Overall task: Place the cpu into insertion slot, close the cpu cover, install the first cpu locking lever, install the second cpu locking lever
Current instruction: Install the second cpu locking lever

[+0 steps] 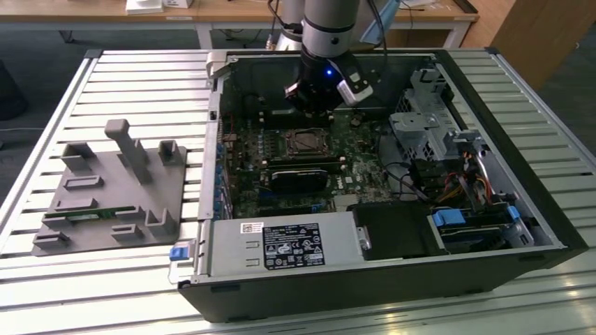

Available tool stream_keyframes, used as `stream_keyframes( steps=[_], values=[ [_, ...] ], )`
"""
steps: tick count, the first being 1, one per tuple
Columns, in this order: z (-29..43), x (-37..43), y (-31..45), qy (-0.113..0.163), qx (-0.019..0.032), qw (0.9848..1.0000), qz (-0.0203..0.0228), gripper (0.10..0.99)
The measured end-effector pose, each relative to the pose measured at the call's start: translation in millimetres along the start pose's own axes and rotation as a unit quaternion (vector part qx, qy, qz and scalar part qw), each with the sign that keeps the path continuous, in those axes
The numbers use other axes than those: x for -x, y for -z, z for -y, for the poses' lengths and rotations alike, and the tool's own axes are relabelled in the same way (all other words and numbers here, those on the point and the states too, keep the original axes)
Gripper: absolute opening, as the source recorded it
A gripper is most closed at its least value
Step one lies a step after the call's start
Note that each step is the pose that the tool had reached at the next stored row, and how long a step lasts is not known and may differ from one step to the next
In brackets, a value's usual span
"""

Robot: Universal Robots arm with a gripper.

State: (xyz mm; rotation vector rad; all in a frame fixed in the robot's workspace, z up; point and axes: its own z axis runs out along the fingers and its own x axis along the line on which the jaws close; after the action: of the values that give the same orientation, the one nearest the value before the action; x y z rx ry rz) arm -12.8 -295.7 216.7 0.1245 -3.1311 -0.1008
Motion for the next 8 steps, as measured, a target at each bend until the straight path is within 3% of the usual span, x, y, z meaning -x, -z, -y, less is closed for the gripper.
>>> stream_keyframes(
  steps=[8],
  values=[
    [2.5, -0.2, 0.2, 0.0, -0.0001, 1.0, 0.0, 0.106]
  ],
)
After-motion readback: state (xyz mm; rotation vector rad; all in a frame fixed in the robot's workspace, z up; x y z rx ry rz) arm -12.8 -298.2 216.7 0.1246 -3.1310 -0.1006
